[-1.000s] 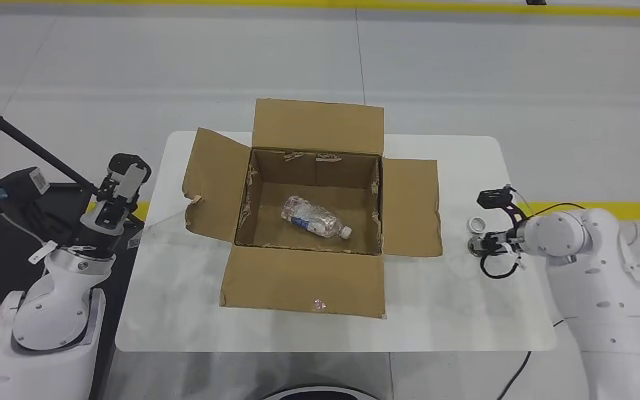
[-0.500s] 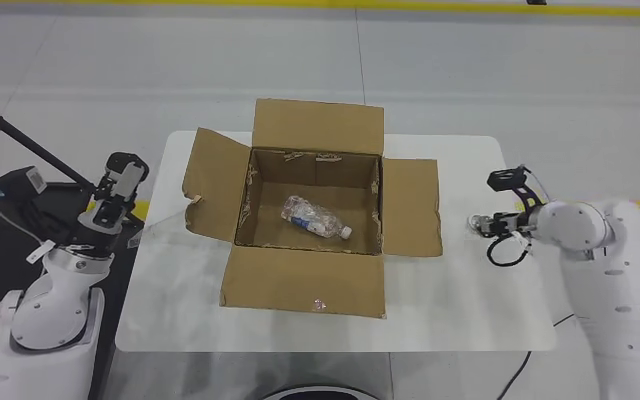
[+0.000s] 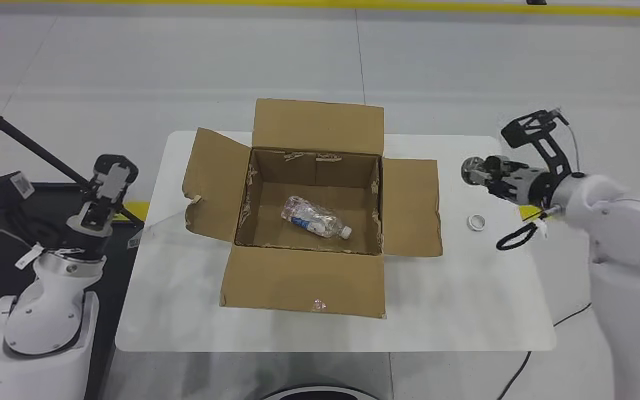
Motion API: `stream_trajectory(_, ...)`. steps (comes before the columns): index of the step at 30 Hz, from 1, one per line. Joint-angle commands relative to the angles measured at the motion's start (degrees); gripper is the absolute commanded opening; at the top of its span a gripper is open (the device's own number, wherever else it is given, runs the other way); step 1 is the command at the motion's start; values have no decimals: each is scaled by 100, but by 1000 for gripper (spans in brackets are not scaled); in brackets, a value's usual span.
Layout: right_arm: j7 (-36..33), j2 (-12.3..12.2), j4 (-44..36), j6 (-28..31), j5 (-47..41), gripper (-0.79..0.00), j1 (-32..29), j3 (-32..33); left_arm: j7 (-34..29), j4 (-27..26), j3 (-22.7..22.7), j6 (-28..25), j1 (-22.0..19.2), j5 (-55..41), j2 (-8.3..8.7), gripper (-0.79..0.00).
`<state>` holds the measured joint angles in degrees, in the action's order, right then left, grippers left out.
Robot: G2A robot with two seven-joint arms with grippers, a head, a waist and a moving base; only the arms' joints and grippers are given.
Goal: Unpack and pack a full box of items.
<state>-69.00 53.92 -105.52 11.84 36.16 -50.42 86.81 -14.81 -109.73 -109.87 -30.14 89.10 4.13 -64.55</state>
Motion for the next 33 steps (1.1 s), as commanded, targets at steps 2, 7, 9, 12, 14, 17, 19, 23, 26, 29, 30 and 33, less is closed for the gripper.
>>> stream_trajectory(2, 211, 28, -154, 27, -63, -785, 124, -310, 26, -2, -30, -4, 30, -20, -3, 0)
stream_trajectory(7, 413, 163, 11, 27, 11, -785, 743, -1412, 87, 4, -104, -19, 82, -48, -7, 0)
stream_trajectory(9, 464, 254, 212, 27, 48, -785, 1072, -1949, 114, 17, -145, -12, 111, -59, -10, 0)
stream_trajectory(12, 568, 432, 618, -6, 147, -785, 1590, -2782, 149, 32, -204, -22, 151, -79, -13, 0)
stream_trajectory(14, 694, 569, 916, -19, 180, -785, 1899, -3285, 161, 47, -233, -31, 171, -96, -15, 0)
stream_trajectory(17, 809, 782, 1378, 10, 238, -785, 2297, -3960, 172, 73, -264, -48, 189, -116, -17, 0)
stream_trajectory(19, 850, 931, 1694, -11, 276, -785, 2524, -4358, 173, 85, -275, -48, 196, -132, -19, 0)
stream_trajectory(23, 865, 1221, 2392, 62, 347, -785, 2878, -5026, 173, 98, -297, -45, 191, -162, -21, 0)
stream_trajectory(26, 993, 1427, 2880, 26, 378, -785, 3060, -5363, 161, 113, -300, -52, 182, -167, -22, 0)
stream_trajectory(29, 1153, 1604, 3269, -56, 418, -785, 3189, -5584, 129, 122, -285, -54, 169, -160, -22, 0)
stream_trajectory(30, 1182, 1659, 3385, -71, 430, -785, 3216, -5656, 122, 121, -278, -56, 164, -156, -22, 0)
stream_trajectory(33, 1257, 1827, 3712, -71, 470, -785, 3285, -5862, 108, 119, -266, -63, 154, -147, -24, 0)
